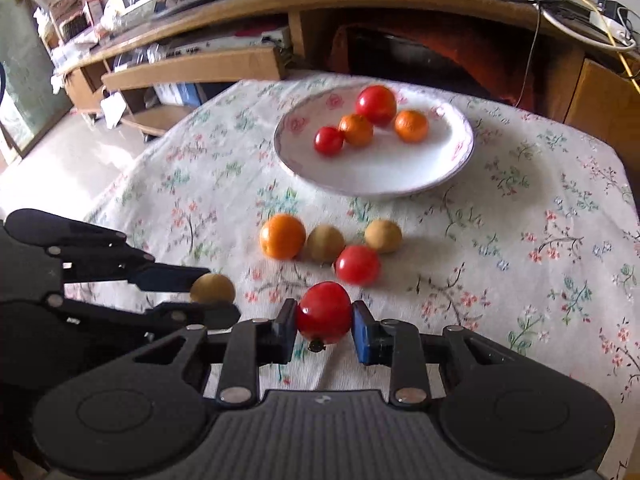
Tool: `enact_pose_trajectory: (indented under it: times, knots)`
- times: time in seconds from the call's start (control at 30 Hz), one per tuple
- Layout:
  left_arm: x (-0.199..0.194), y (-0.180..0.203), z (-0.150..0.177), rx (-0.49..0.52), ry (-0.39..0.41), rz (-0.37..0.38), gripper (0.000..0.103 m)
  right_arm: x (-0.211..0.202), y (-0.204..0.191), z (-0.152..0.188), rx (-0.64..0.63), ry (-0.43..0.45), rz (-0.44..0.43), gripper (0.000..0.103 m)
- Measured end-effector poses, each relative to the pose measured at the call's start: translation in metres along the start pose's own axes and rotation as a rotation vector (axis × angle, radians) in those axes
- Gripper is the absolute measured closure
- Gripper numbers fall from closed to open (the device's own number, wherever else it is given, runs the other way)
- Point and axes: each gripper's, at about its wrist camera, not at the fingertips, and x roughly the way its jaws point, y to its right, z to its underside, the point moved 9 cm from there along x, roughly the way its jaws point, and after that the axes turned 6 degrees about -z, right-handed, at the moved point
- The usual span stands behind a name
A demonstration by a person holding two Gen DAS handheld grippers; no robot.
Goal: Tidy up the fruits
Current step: 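Carry the tomato and brown fruit over the white bowl with both tools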
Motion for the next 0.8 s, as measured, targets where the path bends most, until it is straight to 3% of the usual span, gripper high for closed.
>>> enact_pose_trajectory:
  times: [0.37,0.8]
  knots:
    - [0.011,-0.012,-0.046,-0.041,0.050,-0.024,0.069,-0.004,0.015,-0.040,0.026,0.065,0.027,0.082]
    - [0.048,-0.027,-0.088,-0.073,0.055,-0.056,0.070,0.023,0.053,-0.084,0.045,0.082,0.042,0.082]
